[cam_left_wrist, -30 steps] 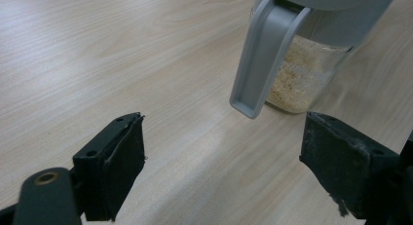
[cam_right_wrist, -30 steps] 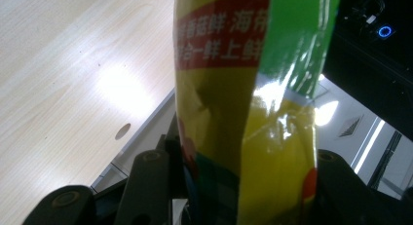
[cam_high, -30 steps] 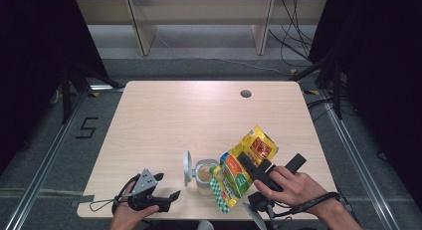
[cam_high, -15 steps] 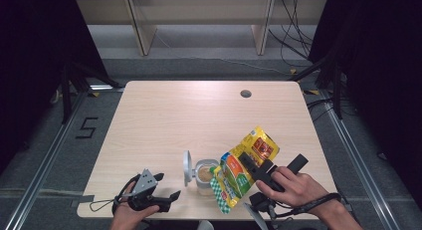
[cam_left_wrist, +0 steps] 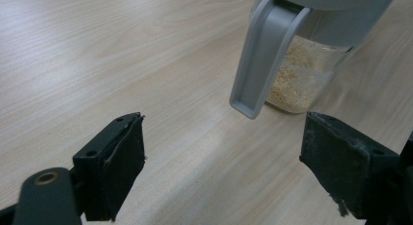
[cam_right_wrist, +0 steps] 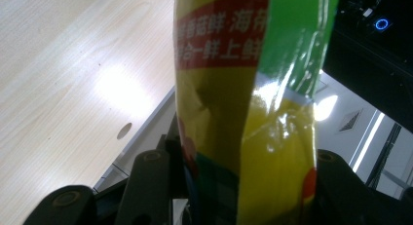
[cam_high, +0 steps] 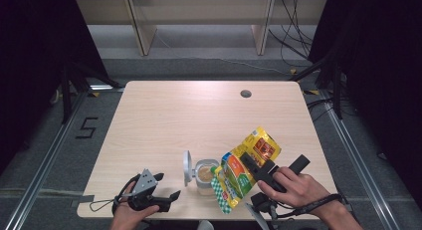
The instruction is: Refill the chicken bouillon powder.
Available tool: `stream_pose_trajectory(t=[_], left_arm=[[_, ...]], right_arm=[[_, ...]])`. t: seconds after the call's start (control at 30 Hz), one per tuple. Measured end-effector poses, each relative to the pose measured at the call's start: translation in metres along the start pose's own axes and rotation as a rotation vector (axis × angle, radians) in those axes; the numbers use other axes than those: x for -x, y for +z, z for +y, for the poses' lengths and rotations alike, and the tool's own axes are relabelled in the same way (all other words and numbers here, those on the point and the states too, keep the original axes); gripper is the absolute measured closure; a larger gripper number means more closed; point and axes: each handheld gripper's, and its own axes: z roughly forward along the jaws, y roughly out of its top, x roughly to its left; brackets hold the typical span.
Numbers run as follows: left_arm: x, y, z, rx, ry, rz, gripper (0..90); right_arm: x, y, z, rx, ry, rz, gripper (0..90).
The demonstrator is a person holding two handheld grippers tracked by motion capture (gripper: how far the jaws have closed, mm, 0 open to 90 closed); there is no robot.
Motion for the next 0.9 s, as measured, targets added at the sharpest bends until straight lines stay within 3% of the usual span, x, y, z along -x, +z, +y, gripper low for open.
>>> stream_pose_trajectory(t=[0.03, 0.13, 0.17, 0.2, 0.27, 0.63, 0.67, 0.9], left_arm=[[-0.0016, 0.0002, 0.0005, 0.003, 0.023, -0.002, 15.7], [-0.0019, -0.0001, 0.0005, 0.001, 0.031, 0.002, 15.7], [0.0001, 0.0000, 0.0000, 0.004, 0.000, -0.002, 15.7], [0.0002, 0.0000, 0.0000, 0.005, -0.004, -0.002, 15.7], [-0.0019, -0.0001, 0.0005, 0.001, 0.028, 0.001, 15.7], [-0.0018, 0.0000, 0.0005, 0.002, 0.031, 0.003, 15.7], [0.0000, 0.0002, -0.0002, 0.002, 0.001, 0.003, 15.7], [-0.0012, 0.0005, 0.0002, 0.006, 0.022, 0.002, 15.7]], right_arm=[[0.0000, -0.0003, -0.0004, -0.002, 0.001, 0.002, 61.7], [0.0000, -0.0007, -0.0010, -0.004, -0.001, -0.002, 61.7], [0.0000, -0.0010, -0.0013, -0.004, -0.002, -0.001, 61.7], [-0.0001, -0.0012, -0.0014, -0.005, 0.001, -0.002, 61.7], [-0.0001, -0.0012, -0.0016, -0.005, -0.002, 0.001, 61.7], [0.0001, -0.0011, -0.0013, -0.003, -0.001, -0.003, 61.7], [0.0000, -0.0011, -0.0014, -0.003, -0.006, -0.005, 61.7], [-0.0015, -0.0016, -0.0027, -0.003, 0.001, -0.005, 61.7]])
